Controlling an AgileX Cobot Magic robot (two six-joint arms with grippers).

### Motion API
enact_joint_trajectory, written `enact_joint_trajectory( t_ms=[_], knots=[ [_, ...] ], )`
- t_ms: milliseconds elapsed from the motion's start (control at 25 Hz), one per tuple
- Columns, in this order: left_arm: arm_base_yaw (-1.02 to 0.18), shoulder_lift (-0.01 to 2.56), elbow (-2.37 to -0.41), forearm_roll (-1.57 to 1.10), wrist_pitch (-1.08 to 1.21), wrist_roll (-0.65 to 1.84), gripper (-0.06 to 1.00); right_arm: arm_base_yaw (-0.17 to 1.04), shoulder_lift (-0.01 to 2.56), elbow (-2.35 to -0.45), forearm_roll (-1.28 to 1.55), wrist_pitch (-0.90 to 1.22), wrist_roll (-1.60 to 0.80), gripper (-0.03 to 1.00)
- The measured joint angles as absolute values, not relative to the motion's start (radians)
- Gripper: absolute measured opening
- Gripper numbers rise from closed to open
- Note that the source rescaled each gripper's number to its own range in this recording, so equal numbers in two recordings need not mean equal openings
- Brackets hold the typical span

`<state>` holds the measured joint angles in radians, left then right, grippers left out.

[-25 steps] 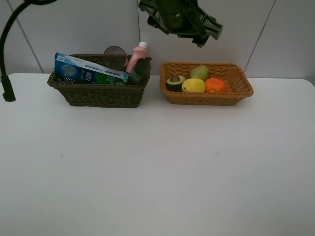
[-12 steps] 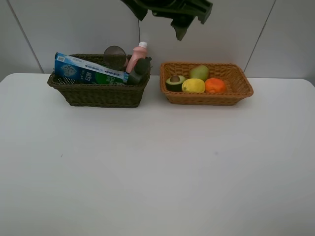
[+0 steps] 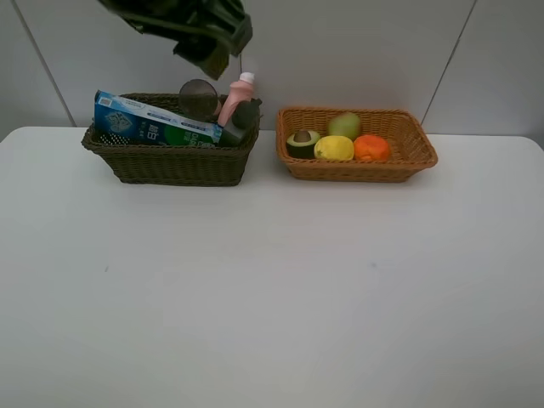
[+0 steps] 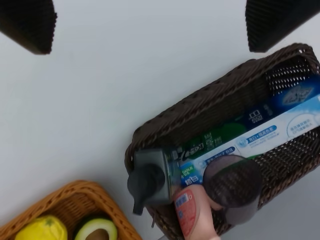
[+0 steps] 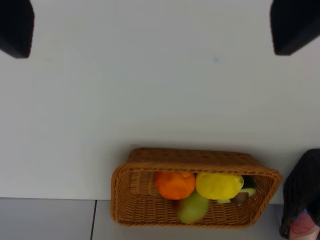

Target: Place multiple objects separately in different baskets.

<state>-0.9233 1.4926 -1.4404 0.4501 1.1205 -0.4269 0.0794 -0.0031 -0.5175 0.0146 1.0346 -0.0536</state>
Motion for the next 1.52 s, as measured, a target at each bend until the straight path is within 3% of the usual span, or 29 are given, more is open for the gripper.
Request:
enact_joint_trajectory(
  t_ms=[360,880,1280,1520],
  knots=[
    [-0.923,1.105,-0.98,0.411,1.07,-0.435,1.0,0.079,-0.003,-0.518,0.015,1.035,-0.054,1.0],
    [-0.917,0.682,-0.568,0.177,1.099,-0.435,1.0,0.079,-0.003,-0.518,0.015,1.035,-0.054,1.0],
    [-0.638,0.404,-0.443,0.058,0.992,-0.211,1.0,0.079,-0.003,-0.518,0.015,1.035,-0.054,1.0],
    [-0.487,0.237,-0.442,0.023,1.054,-0.137,1.0,0.079,-0.003,-0.518,0.015,1.035,-0.054,1.0]
  ],
)
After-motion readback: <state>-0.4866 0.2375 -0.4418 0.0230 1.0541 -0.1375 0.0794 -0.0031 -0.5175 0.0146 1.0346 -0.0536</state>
